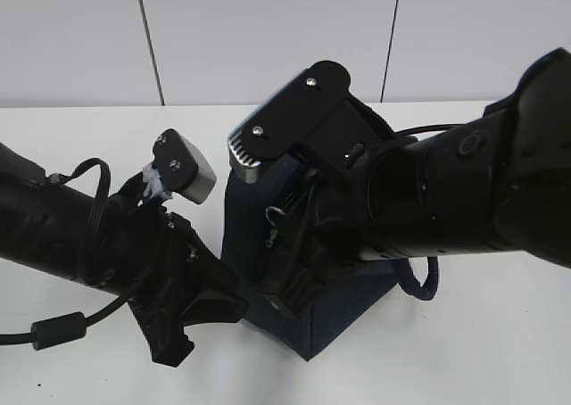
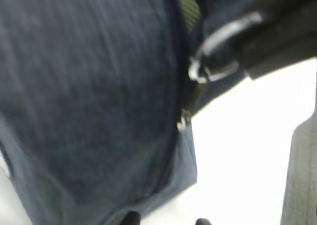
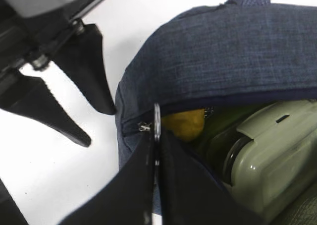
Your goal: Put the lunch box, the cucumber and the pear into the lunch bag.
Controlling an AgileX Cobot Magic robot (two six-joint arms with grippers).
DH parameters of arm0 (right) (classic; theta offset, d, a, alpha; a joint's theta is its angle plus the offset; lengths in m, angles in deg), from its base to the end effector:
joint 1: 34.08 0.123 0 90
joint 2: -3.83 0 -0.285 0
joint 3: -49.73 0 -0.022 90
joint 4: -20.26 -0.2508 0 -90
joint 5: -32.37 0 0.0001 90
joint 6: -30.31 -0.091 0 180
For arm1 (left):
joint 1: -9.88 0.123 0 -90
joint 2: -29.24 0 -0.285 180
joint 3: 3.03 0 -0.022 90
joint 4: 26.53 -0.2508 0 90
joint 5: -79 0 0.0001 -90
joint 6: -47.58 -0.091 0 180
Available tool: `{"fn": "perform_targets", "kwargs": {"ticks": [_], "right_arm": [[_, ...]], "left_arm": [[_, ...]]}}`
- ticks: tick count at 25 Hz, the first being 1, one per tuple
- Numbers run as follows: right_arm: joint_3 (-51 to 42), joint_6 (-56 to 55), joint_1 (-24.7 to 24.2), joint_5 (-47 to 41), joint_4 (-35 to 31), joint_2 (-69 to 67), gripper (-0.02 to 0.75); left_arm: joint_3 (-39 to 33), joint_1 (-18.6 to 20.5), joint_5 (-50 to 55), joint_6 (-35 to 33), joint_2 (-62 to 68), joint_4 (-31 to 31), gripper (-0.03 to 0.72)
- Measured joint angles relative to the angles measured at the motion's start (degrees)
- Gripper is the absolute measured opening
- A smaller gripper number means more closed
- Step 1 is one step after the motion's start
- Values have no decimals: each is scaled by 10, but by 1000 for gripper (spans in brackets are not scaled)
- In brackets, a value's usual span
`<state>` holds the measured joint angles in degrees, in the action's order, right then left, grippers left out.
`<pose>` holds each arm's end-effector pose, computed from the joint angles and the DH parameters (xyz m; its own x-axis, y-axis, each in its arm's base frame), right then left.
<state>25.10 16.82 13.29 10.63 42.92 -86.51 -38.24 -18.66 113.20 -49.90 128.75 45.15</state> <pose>0.2140 0.2132 0.2581 -0.3875 -0.6169 -0.6850 -0.7185 0.6677 -0.1948 0.2253 -0.1779 0.1789 -0.3175 0.6438 -0.6962 0.9360 0.3305 -0.1212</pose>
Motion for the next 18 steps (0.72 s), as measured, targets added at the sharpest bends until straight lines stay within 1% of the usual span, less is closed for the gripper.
{"fn": "perform_targets", "kwargs": {"ticks": [2,4,8,11,13,14,18], "right_arm": [[0,0,0,0,0,0,5],[0,0,0,0,0,0,6],[0,0,0,0,-1,0,6],[0,0,0,0,-3,0,6],[0,0,0,0,-3,0,6],[0,0,0,0,-3,0,6],[0,0,0,1,-6,0,6]], "left_arm": [[0,0,-6,62,-11,-54,219],[0,0,-23,95,-22,-83,219],[0,0,-67,111,-37,-87,220],[0,0,-77,112,-38,-83,225],[0,0,-84,105,-38,-67,225],[0,0,-87,91,-38,-49,225],[0,0,-80,-1,-38,51,225]]}}
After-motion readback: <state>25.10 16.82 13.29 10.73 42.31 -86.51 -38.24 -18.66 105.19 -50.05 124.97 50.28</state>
